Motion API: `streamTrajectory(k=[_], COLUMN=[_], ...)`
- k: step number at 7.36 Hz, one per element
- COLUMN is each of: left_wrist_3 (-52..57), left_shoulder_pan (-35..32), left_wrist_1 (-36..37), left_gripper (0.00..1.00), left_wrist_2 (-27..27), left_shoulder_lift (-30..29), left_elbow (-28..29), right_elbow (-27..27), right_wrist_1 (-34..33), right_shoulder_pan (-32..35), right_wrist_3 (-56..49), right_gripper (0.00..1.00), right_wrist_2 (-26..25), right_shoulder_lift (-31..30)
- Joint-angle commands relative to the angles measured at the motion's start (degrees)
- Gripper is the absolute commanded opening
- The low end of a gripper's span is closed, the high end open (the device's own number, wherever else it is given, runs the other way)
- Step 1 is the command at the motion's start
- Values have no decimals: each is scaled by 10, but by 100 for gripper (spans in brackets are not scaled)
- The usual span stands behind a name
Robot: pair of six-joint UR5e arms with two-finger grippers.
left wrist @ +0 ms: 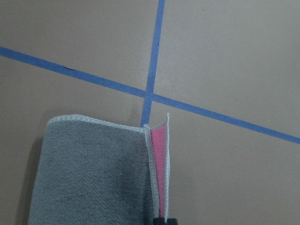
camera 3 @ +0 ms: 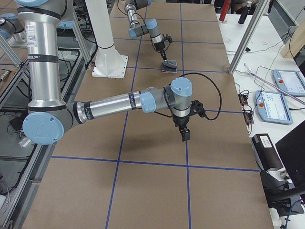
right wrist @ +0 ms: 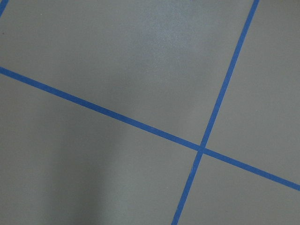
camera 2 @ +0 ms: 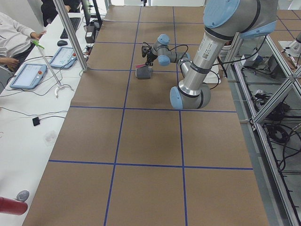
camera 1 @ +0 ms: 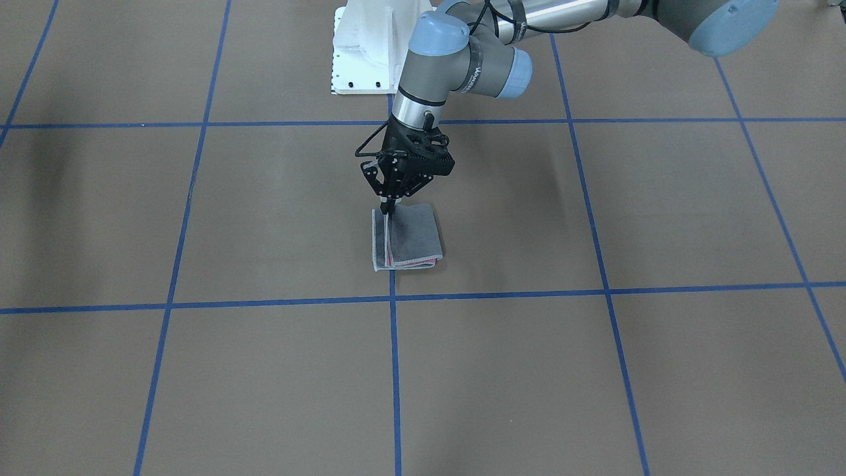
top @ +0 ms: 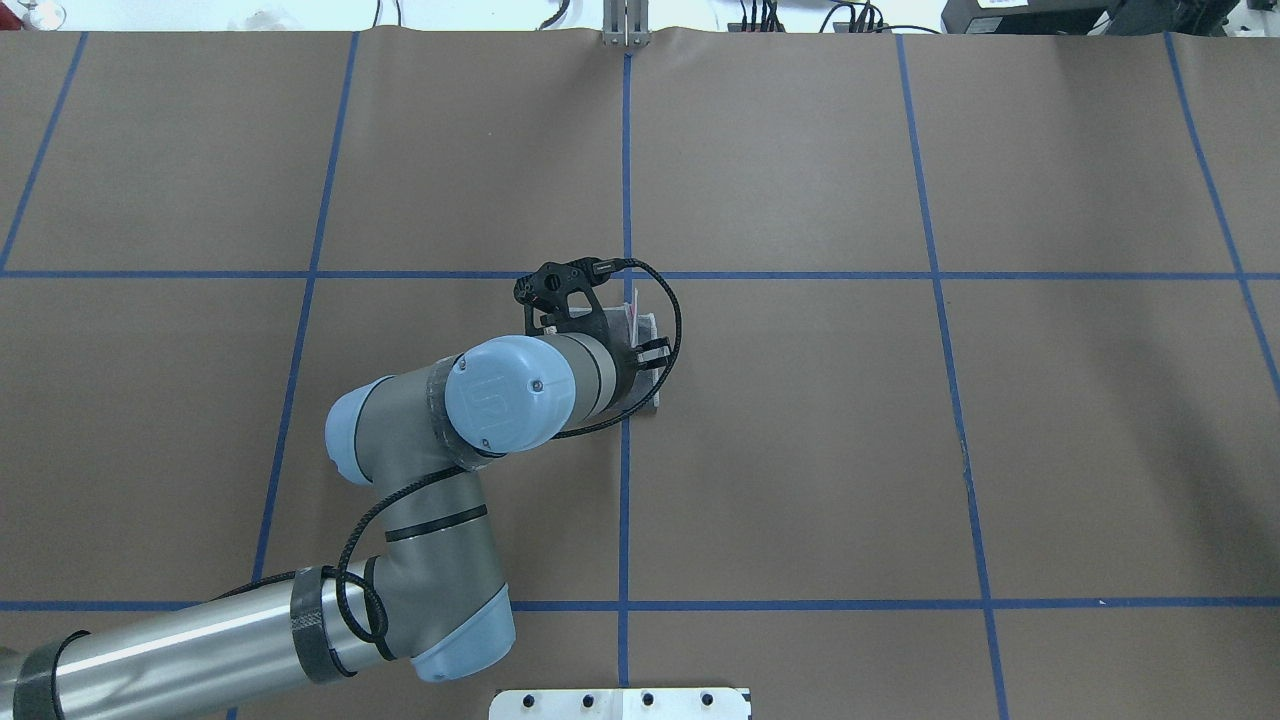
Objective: Fold towel twice with both arms
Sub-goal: 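Lift the strip end with the left gripper and fold it over the other half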
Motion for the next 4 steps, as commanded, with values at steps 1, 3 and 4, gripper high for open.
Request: streamTrajectory(k=[1, 3, 4], left_wrist_3=[2, 2, 3], left_shoulder_pan=[5, 5, 4], left_wrist_1=[0, 0, 0], left_gripper=[20, 100, 100], left_wrist_2=[0, 0, 0], left_shoulder_lift=[-8, -18, -18], left_elbow=[4, 7, 7], right_elbow=[0, -2, -3], right_wrist_1=[0, 0, 0], right_shoulder_pan=[-1, -1, -1], right_wrist_3=[1, 0, 0], right_gripper=[100, 100, 100], right_wrist_2=[1, 1, 3], right_shoulder_lift=[0, -1, -2])
